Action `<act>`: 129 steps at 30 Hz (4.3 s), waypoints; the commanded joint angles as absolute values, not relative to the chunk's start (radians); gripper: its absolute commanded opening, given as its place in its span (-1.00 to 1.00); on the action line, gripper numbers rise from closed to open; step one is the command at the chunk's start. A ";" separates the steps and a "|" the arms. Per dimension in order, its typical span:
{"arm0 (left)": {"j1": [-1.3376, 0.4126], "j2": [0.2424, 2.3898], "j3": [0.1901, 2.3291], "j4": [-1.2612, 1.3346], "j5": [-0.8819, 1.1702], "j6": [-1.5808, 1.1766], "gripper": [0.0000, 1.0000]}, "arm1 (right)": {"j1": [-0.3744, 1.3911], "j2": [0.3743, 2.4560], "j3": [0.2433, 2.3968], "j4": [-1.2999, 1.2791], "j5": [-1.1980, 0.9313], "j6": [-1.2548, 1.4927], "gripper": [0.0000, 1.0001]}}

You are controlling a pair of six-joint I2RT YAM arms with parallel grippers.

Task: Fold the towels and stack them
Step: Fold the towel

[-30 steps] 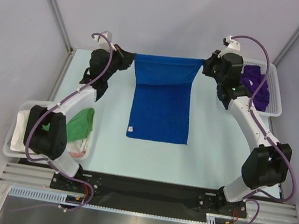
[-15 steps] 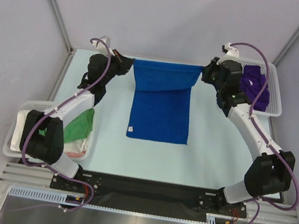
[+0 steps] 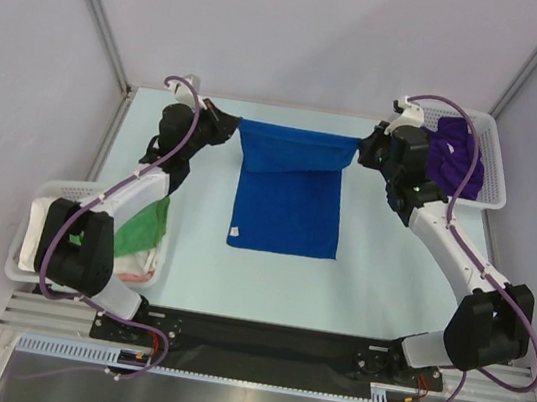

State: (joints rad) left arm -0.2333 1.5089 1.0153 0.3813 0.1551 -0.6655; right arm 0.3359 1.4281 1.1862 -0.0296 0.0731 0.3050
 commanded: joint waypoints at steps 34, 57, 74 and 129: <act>-0.219 1.500 1.029 0.311 0.250 -0.653 -0.99 | 0.344 1.379 1.192 -0.075 0.066 0.327 -1.00; -0.218 1.433 1.078 0.207 0.239 -0.611 -0.99 | 0.377 1.284 1.046 -0.089 0.040 0.370 -1.00; -0.242 1.355 0.916 0.088 0.267 -0.638 -0.99 | 0.408 1.230 0.968 -0.204 0.072 0.403 -1.00; -0.374 1.500 0.537 0.117 0.205 -0.696 -0.99 | 0.472 1.420 0.595 -0.115 -0.045 0.525 -1.00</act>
State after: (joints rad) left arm -0.3645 1.4868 0.5549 0.0917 0.1963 -0.6903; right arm 0.4686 1.4010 0.5919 -0.1181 -0.0620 0.5247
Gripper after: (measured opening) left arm 0.005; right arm 0.009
